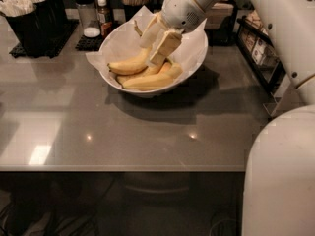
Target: Pick banana from white bowl
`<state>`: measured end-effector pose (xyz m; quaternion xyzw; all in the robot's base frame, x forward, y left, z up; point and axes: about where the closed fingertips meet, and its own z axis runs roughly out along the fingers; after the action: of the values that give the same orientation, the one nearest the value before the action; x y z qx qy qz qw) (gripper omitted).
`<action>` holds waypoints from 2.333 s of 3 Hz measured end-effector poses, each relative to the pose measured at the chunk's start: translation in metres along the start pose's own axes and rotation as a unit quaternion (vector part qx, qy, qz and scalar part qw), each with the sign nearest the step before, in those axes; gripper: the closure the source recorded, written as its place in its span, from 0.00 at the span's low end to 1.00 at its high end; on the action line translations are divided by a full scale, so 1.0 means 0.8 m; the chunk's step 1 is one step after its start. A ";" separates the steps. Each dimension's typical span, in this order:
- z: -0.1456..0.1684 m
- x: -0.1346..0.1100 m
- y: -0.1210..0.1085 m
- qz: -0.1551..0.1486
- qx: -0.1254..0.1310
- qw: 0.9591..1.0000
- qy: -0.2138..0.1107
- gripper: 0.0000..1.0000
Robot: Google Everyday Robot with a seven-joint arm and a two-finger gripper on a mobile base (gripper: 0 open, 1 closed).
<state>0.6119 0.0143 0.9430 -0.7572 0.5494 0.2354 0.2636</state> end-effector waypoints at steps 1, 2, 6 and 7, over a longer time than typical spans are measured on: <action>0.007 0.016 0.023 0.023 -0.008 1.000 -0.003 0.44; 0.021 0.028 0.034 0.033 -0.013 0.999 0.009 0.45; 0.050 0.057 0.026 0.005 0.008 0.996 0.090 0.45; 0.059 0.063 0.027 0.008 0.003 0.996 0.090 0.45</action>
Offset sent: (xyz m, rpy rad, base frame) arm -0.0365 -0.0235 -0.0493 -0.0780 0.0830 -0.0429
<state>0.6029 0.0042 0.8720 -0.7698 0.5780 0.1665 0.2136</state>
